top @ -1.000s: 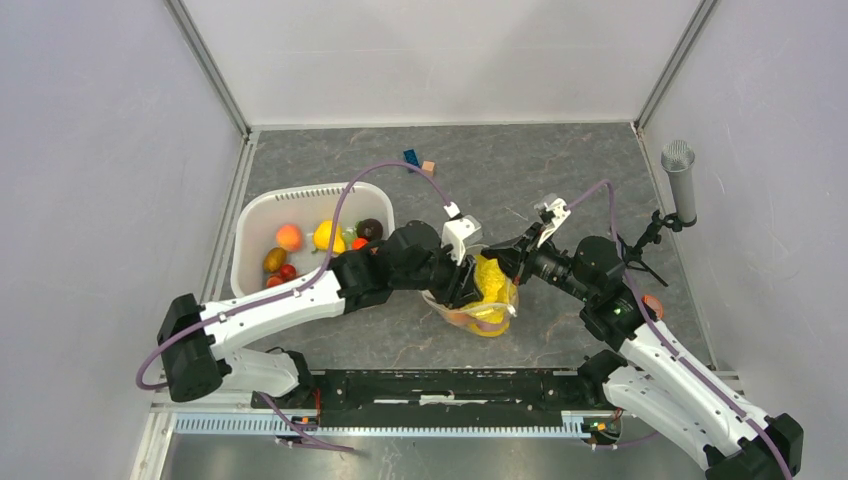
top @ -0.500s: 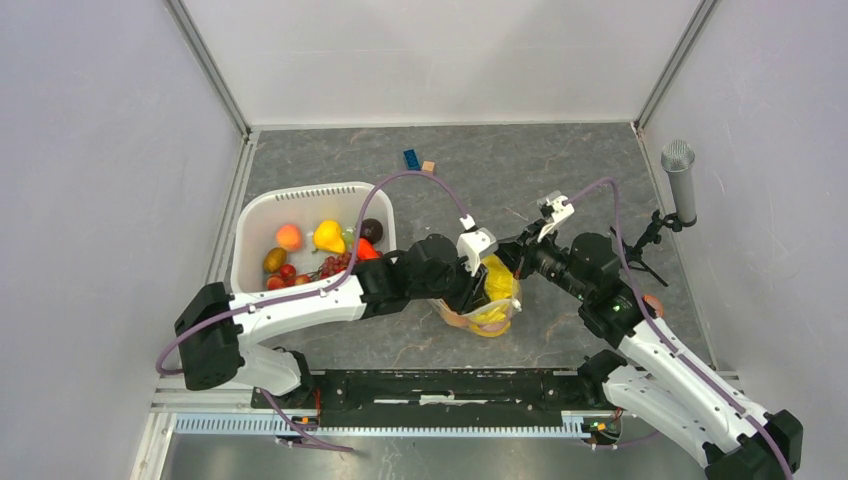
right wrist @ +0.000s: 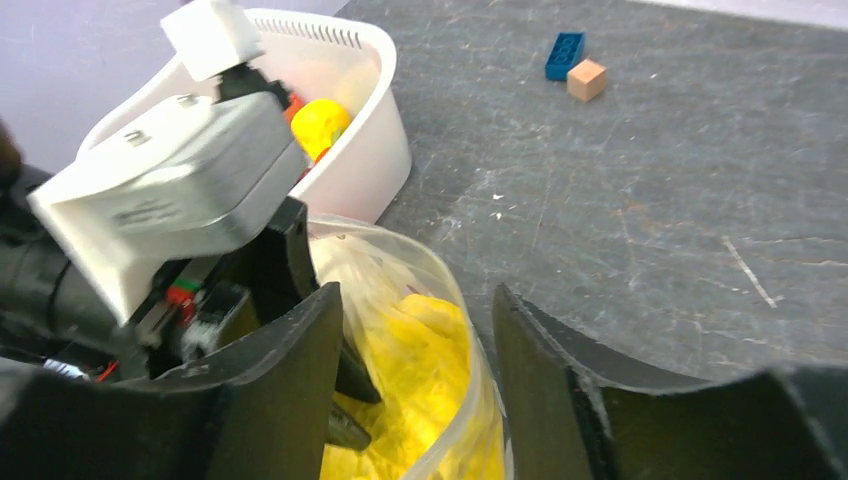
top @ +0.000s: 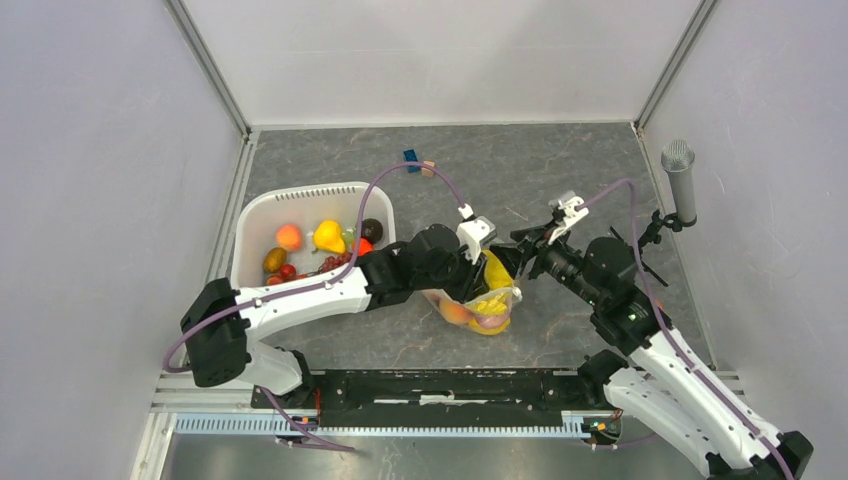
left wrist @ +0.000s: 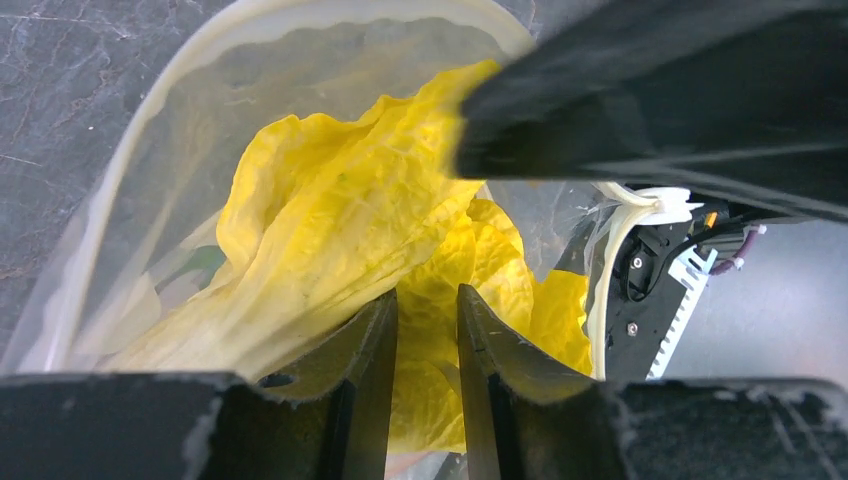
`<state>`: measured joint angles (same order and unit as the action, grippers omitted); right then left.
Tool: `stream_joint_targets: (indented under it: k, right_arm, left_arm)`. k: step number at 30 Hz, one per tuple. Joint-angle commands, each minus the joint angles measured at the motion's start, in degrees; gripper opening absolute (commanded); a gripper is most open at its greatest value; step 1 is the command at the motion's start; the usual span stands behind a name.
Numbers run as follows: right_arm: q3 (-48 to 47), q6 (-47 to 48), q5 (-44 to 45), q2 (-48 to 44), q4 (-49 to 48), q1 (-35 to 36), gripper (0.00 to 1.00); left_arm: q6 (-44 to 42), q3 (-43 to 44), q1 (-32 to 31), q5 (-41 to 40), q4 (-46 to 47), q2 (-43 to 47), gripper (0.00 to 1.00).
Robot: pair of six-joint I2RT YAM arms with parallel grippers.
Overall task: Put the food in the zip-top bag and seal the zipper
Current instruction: Adjust the fake vegetable in the zipper food storage bag.
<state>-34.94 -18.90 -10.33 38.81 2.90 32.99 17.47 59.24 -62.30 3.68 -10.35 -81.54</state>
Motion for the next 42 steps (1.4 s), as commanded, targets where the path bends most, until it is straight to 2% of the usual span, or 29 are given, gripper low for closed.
stream_joint_targets:
  k: [1,4,6,8,10,14,24,32,38,42]
  right_arm:
    - [-2.33,3.78,5.63,-5.29,5.53,-0.12,0.64]
    - [1.02,3.88,9.94,-12.06,7.57,-0.12,0.64]
    - [3.90,3.10,13.54,-16.97,8.64,-0.10,0.58]
    - [6.11,2.84,13.40,-20.82,9.73,-0.12,0.53]
    - [7.84,3.18,10.63,-22.92,10.57,-0.08,0.48]
    - [10.58,4.31,1.37,-24.92,10.82,-0.12,0.45]
    - [17.76,6.43,-5.57,-36.18,1.22,-0.14,0.47]
    - [15.87,9.47,-8.59,-35.74,5.53,-0.12,0.45]
    - [14.84,10.99,-11.51,-30.52,12.58,-0.12,0.47]
    - [16.31,11.06,-12.83,-29.32,10.57,-0.12,0.49]
  left_arm:
    - [0.72,-1.00,2.20,0.03,-5.30,-3.04,0.35]
    - [0.63,-1.05,2.53,0.10,-4.57,-2.36,0.35]
    - [0.41,-0.98,2.92,0.38,-4.46,-2.11,0.35]
    - [0.28,-0.88,2.97,0.66,-4.84,-2.10,0.35]
    - [0.36,-0.96,2.98,0.95,-5.03,-2.08,0.35]
    - [0.67,-1.45,3.00,0.74,-4.92,-1.11,0.35]
    - [0.19,-1.67,2.99,0.72,-5.30,-0.03,0.35]
    - [-0.07,-1.41,3.05,0.41,-5.91,0.91,0.35]
    - [-0.17,-0.88,3.02,0.43,-6.09,1.28,0.34]
    - [-0.17,-0.88,2.99,0.75,-6.13,1.50,0.34]
